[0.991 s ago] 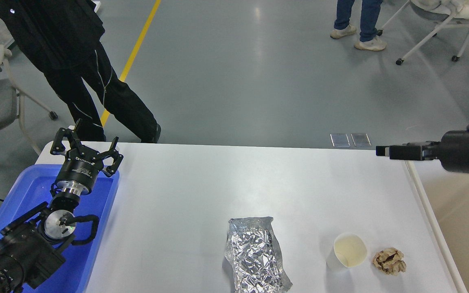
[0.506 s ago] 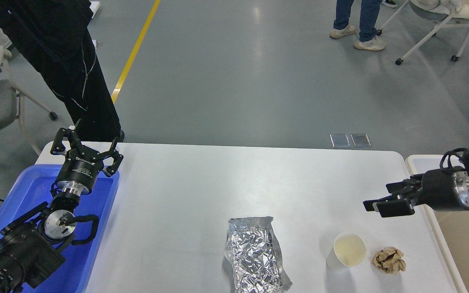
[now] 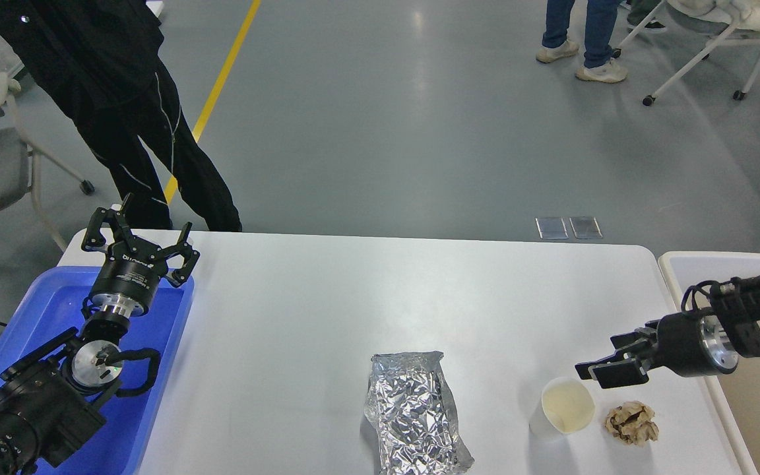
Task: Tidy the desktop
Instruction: 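Close the right gripper on the rim of the white paper cup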
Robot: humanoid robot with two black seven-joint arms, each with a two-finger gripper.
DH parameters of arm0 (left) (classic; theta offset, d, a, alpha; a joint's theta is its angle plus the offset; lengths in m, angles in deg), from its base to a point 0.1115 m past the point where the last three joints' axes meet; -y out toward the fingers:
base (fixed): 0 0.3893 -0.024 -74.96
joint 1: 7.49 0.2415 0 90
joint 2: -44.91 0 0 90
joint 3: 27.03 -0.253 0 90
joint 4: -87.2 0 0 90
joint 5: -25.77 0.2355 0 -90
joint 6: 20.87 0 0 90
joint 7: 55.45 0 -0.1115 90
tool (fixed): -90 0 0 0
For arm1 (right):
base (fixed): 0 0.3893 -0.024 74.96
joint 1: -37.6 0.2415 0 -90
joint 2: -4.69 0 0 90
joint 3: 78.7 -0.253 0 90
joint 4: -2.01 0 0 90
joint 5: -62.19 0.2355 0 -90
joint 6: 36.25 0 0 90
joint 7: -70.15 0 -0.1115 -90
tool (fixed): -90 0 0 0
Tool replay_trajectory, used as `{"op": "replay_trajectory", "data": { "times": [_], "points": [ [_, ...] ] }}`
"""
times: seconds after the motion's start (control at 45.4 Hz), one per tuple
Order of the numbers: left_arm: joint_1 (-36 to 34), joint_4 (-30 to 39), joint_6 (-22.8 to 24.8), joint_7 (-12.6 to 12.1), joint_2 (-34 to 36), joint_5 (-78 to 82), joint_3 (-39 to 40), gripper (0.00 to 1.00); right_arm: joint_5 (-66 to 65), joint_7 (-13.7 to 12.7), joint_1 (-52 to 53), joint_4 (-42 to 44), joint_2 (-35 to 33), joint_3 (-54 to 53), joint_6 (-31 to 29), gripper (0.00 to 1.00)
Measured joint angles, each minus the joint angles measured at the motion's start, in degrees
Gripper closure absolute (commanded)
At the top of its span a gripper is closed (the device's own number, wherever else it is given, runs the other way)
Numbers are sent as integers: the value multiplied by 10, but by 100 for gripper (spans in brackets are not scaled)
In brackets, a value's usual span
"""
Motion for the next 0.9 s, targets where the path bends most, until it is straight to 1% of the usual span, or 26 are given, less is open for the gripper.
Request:
{"op": "replay_trajectory", "data": {
  "times": [0.396,0.749,0.903],
  "points": [
    [0,0,0,0,0,0,0,0,1,0,-19,18,37,0,10,0],
    [0,0,0,0,0,0,0,0,-2,2,-36,28,45,1,18,1],
    [0,0,0,0,0,0,0,0,-4,3,-49,37,46,3,24,3]
  ]
}}
